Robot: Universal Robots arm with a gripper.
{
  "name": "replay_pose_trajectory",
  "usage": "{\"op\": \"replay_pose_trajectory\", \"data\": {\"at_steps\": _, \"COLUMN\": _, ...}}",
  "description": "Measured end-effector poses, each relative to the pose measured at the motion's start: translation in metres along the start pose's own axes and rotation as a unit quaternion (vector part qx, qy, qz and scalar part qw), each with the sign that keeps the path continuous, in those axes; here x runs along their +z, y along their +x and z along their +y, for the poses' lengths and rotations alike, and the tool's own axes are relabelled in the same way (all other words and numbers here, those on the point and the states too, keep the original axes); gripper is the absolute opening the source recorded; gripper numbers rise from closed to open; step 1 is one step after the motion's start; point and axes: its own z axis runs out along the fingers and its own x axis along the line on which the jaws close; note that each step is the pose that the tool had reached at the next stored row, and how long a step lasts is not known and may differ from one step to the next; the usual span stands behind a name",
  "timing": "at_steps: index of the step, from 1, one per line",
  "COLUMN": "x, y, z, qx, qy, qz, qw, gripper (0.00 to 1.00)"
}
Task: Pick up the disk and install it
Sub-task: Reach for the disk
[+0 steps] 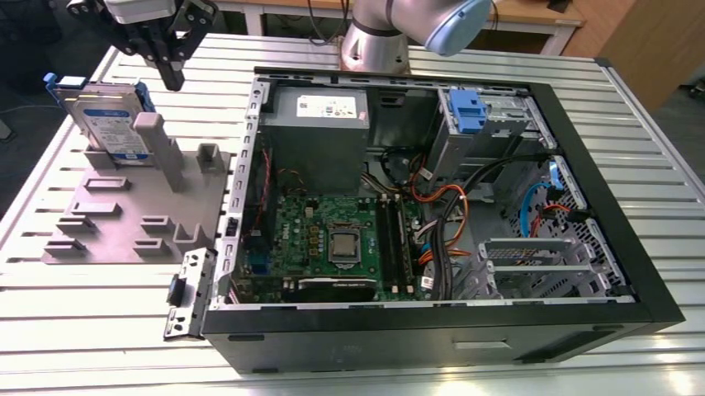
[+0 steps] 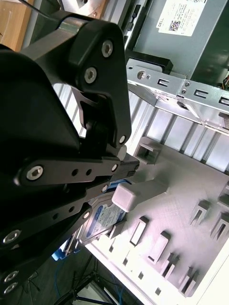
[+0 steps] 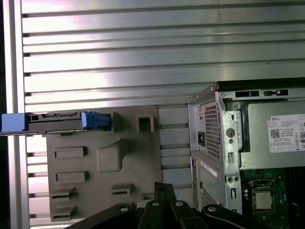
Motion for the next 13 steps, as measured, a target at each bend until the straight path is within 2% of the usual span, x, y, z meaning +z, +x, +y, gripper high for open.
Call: {"op": "replay_pose_trajectory", "data": {"at_steps": 13, "x": 0.0005, "y": 0.0045, "z": -0.0004, "qx": 0.000, "qy": 0.0000, "qz": 0.0001, "qw": 1.00000, "gripper": 0.11}}
